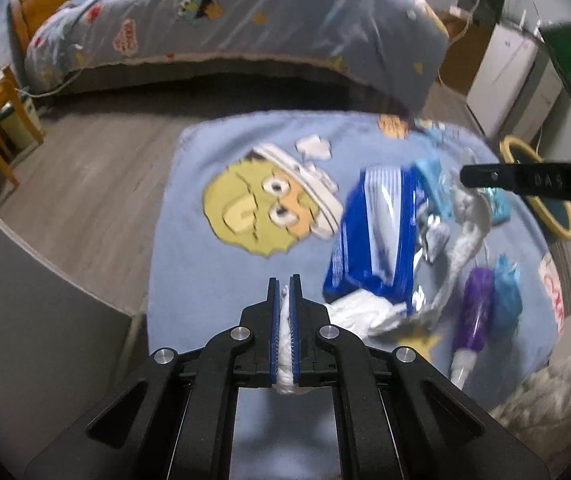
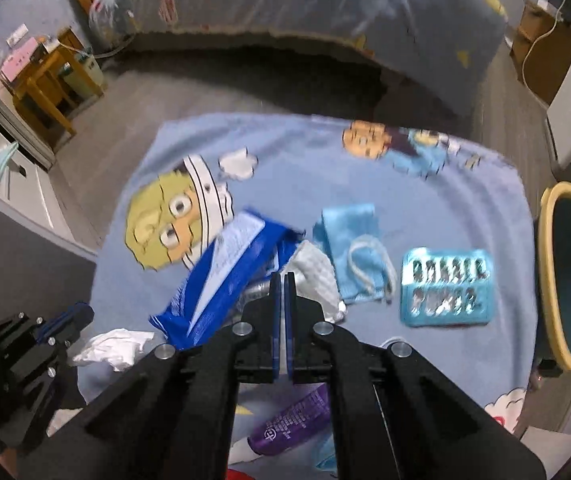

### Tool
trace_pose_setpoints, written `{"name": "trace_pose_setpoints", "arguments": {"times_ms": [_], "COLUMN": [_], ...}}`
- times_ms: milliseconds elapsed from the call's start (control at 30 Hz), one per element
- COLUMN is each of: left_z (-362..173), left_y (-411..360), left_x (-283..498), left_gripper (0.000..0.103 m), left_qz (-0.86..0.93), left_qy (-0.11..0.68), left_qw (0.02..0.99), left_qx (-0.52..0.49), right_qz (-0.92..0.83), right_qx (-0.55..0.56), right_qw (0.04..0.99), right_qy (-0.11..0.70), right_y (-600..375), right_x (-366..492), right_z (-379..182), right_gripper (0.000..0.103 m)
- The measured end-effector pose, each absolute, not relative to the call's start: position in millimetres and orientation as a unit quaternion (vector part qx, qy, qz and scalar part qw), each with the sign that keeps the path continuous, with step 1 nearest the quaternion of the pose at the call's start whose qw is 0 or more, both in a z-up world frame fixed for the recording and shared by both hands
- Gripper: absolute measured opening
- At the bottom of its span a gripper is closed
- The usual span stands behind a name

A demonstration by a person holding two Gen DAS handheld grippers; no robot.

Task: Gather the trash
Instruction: 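Grasp the white cloth with the right gripper while the left grasps a white tissue, then carry the white cloth and tissue over the bin with both grippers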

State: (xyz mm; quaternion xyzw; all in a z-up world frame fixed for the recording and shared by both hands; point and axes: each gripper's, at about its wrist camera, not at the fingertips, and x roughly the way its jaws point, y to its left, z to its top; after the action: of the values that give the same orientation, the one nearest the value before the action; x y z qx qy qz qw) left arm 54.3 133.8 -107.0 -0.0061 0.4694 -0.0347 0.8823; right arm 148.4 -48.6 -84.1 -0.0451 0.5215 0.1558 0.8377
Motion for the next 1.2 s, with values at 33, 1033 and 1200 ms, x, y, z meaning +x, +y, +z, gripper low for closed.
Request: {"name": "trace_pose_setpoints", "arguments": {"times_ms": [33,1033,1200], "left_z": [-102.0,12.0,12.7], "left_y": [132.7,76.0,50.0], "left_x": [54.8,135.6,146.7], "left_gripper": [0.006,0.006,0.006], "left_qz": [-0.033,-0.091,-0.107], "left_qy": [0.461,0.369,0.371], "left_qw": [0.887,0.925,0.922], "left_qx": [0.002,0.021,0.019], "right_qz": [0.157,0.132,0.117], "right_qx": [-0.046,0.006,0.014], "right_qw": [0.84,0.894,0.893], "right_qy": [0.517,0.429,0.433], "right_y": [-51.2,-152.8,-175.9], "right_x": [147.5,191.7,198.4], "right_z": [-80.1,11.9,10.2], "right_gripper": [0.001,0.001,0.001]}}
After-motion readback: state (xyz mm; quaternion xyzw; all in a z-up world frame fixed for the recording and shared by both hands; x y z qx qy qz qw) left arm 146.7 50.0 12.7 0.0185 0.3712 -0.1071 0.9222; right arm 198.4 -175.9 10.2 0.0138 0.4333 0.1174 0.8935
